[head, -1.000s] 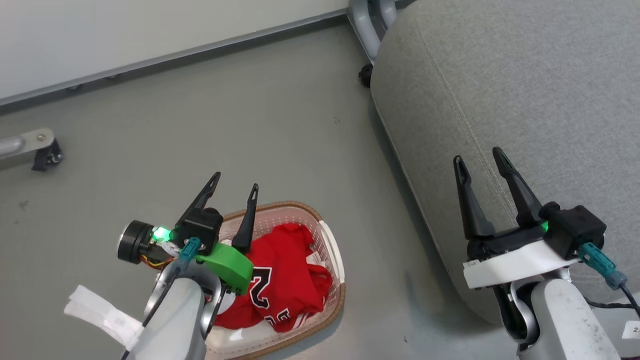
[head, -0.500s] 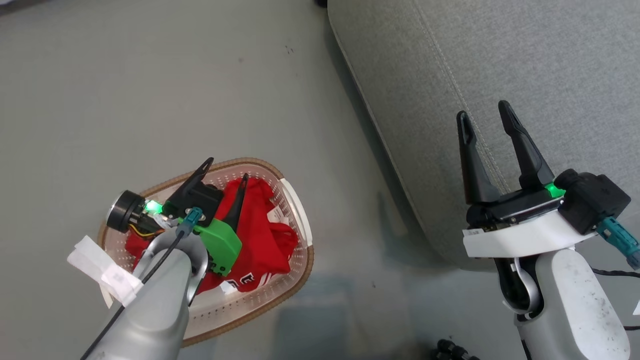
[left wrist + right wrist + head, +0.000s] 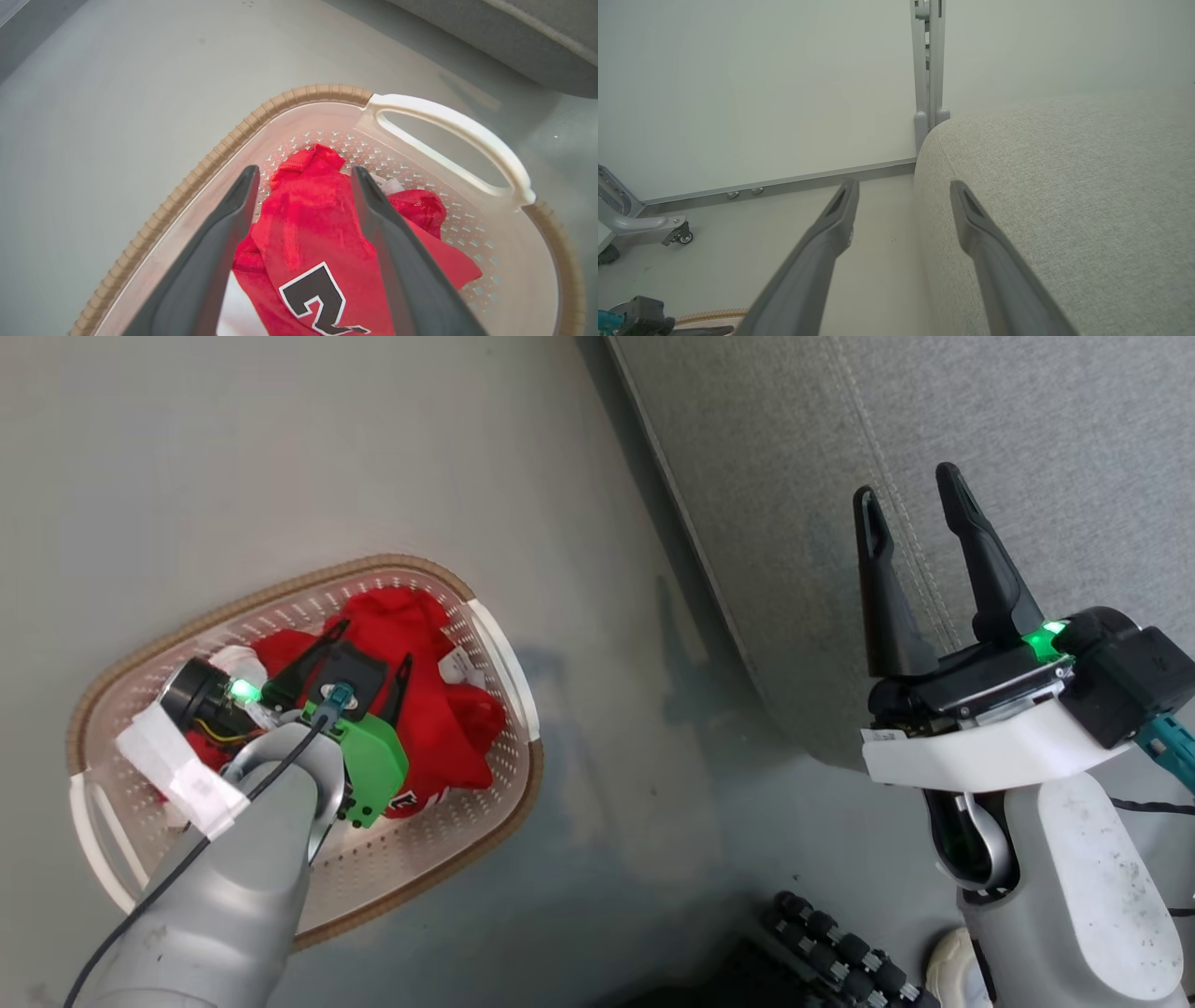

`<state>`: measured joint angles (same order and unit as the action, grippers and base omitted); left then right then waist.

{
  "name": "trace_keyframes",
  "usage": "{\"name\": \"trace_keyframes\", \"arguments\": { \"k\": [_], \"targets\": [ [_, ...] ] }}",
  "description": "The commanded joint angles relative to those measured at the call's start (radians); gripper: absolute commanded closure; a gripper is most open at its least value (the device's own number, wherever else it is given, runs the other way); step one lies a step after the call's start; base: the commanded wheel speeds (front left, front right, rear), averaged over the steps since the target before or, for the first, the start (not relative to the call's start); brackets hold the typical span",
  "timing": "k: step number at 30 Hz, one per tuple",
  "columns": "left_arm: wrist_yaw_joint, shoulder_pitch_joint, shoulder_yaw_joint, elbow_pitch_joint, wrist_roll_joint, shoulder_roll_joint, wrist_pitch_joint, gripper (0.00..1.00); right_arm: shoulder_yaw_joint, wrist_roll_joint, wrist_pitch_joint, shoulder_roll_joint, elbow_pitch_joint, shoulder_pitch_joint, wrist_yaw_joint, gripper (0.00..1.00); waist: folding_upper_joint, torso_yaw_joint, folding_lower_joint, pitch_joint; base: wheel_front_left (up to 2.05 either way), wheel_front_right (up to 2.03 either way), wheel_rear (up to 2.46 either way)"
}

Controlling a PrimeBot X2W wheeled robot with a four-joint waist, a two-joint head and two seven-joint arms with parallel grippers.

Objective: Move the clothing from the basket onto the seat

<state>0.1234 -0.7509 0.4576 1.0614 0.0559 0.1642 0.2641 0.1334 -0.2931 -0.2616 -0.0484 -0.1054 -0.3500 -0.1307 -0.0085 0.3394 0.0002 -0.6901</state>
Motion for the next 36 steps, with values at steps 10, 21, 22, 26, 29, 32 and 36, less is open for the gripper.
{"name": "trace_keyframes", "arguments": {
  "k": [10, 21, 22, 26, 29, 32, 36],
  "targets": [
    [0.007, -0.111, 0.069, 0.151, 0.023, -0.017, -0.002, 0.0, 0.008, 0.0, -0.003, -0.001, -0.025, -0.033, 0.0, 0.0, 0.0085, 0.02, -0.0002, -0.128, 0.0, 0.0, 0.0],
    [0.007, -0.167, 0.148, 0.213, 0.016, -0.023, -0.06, 0.0, 0.017, -0.001, -0.003, -0.001, -0.052, -0.039, 0.0, 0.0, 0.0085, 0.025, -0.0002, -0.202, 0.0, 0.0, 0.0],
    [0.007, -0.171, 0.153, 0.215, 0.017, -0.02, -0.063, 0.0, 0.017, -0.001, -0.003, -0.001, -0.055, -0.039, 0.0, 0.0, 0.0085, 0.026, -0.0002, -0.207, 0.0, 0.0, 0.0],
    [0.007, -0.201, 0.181, 0.221, 0.015, -0.007, -0.104, 0.0, 0.014, 0.004, -0.003, -0.001, -0.072, -0.034, 0.0, 0.0, 0.0085, 0.027, -0.0002, -0.24, 0.0, 0.0, 0.0],
    [0.007, -0.23, 0.204, 0.224, 0.021, -0.001, -0.133, 0.0, 0.012, 0.014, -0.003, -0.001, -0.086, -0.029, 0.0, 0.0, 0.0085, 0.02, -0.0002, -0.264, 0.05, 0.05, 0.05],
    [0.007, -0.246, 0.229, 0.226, 0.024, -0.003, -0.157, 0.0, 0.018, 0.029, -0.003, -0.001, -0.099, -0.023, 0.0, 0.0, 0.0085, 0.002, -0.0002, -0.276, 0.12, 0.12, 0.12],
    [0.006, -0.274, 0.261, 0.226, 0.028, -0.02, -0.172, 0.0, 0.022, 0.051, -0.003, -0.001, -0.116, -0.009, 0.0, 0.0, 0.0085, -0.021, -0.0002, -0.29, 0.05, 0.05, 0.05]
  ]
}}
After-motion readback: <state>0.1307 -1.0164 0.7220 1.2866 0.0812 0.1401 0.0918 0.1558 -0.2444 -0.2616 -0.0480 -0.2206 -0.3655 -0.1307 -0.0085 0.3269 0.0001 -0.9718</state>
